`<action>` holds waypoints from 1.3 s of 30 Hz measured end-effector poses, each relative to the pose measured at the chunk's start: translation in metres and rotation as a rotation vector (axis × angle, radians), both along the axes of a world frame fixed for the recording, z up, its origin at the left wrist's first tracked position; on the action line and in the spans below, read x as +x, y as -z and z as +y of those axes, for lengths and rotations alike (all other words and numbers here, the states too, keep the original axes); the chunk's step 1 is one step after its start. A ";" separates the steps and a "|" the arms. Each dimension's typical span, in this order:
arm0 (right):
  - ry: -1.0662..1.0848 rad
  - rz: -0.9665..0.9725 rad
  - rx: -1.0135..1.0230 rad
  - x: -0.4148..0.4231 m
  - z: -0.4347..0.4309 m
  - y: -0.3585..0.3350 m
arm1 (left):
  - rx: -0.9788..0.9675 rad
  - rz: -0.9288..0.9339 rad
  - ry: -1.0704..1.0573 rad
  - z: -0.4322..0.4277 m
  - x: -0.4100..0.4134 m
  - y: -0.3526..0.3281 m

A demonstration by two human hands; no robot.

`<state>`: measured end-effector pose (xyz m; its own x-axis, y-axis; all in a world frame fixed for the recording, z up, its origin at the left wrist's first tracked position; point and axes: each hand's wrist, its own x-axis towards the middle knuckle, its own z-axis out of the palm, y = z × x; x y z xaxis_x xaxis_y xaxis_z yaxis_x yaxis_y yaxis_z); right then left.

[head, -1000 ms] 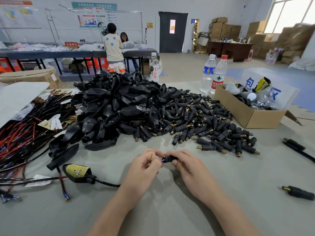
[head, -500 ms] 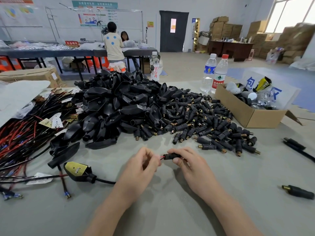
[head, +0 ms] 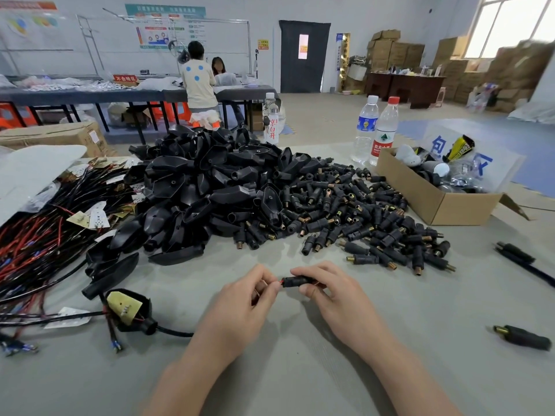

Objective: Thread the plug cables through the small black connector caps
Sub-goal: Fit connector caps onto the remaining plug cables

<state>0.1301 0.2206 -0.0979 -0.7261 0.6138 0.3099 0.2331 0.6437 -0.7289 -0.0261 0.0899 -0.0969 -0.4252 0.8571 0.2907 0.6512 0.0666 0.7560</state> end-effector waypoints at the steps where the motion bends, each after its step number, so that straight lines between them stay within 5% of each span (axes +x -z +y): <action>1: 0.009 0.001 0.005 0.000 0.000 0.000 | 0.004 0.034 0.001 0.000 0.000 0.000; 12: 0.068 0.050 -0.036 -0.001 0.002 0.003 | 0.008 0.099 -0.051 -0.001 0.001 -0.004; 19: 0.053 0.163 -0.300 -0.002 0.001 0.000 | 0.079 -0.167 -0.049 0.003 -0.001 -0.002; 23: 0.083 0.211 -0.361 -0.001 0.003 -0.001 | 0.016 -0.027 -0.031 0.000 -0.008 0.000; 29: 0.062 0.184 -0.325 0.000 0.004 0.001 | 0.013 0.088 -0.018 -0.002 -0.011 0.004; 39: 0.037 0.119 -0.145 0.003 0.001 0.001 | -0.058 -0.027 -0.009 -0.004 -0.012 0.004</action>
